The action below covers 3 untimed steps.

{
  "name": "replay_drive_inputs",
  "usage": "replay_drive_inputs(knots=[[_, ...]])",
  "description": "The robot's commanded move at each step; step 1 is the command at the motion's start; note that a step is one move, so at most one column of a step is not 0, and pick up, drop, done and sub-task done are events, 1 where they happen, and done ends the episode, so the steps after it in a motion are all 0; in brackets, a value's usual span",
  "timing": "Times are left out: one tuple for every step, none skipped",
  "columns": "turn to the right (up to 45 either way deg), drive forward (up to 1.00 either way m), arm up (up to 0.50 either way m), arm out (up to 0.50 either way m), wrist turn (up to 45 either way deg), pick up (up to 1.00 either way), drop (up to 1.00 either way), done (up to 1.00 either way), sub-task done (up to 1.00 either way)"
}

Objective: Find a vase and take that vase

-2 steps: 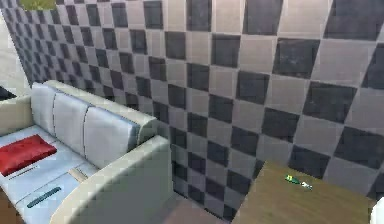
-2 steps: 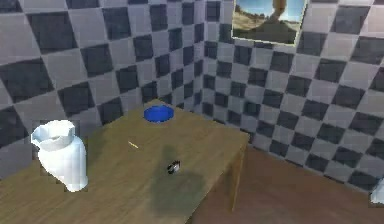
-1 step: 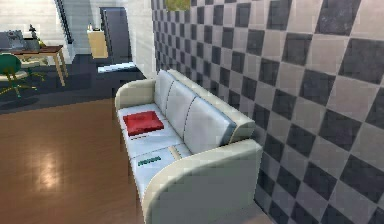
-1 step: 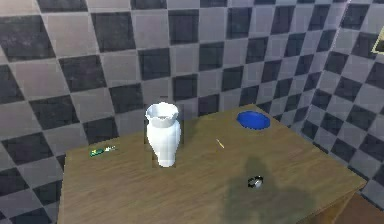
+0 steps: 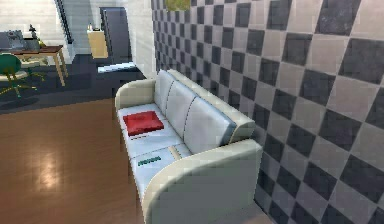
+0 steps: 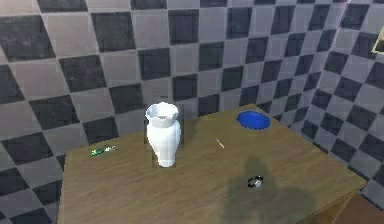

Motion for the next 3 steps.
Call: replay_drive_inputs(knots=[[0.0, 0.00, 0.38, 0.00, 0.0, 0.00, 0.00, 0.00, 0.00], [0.0, 0.00, 0.00, 0.34, 0.0, 0.00, 0.00, 0.00, 0.00], [0.0, 0.00, 0.00, 0.00, 45.0, 0.00, 0.00, 0.00, 0.00]])
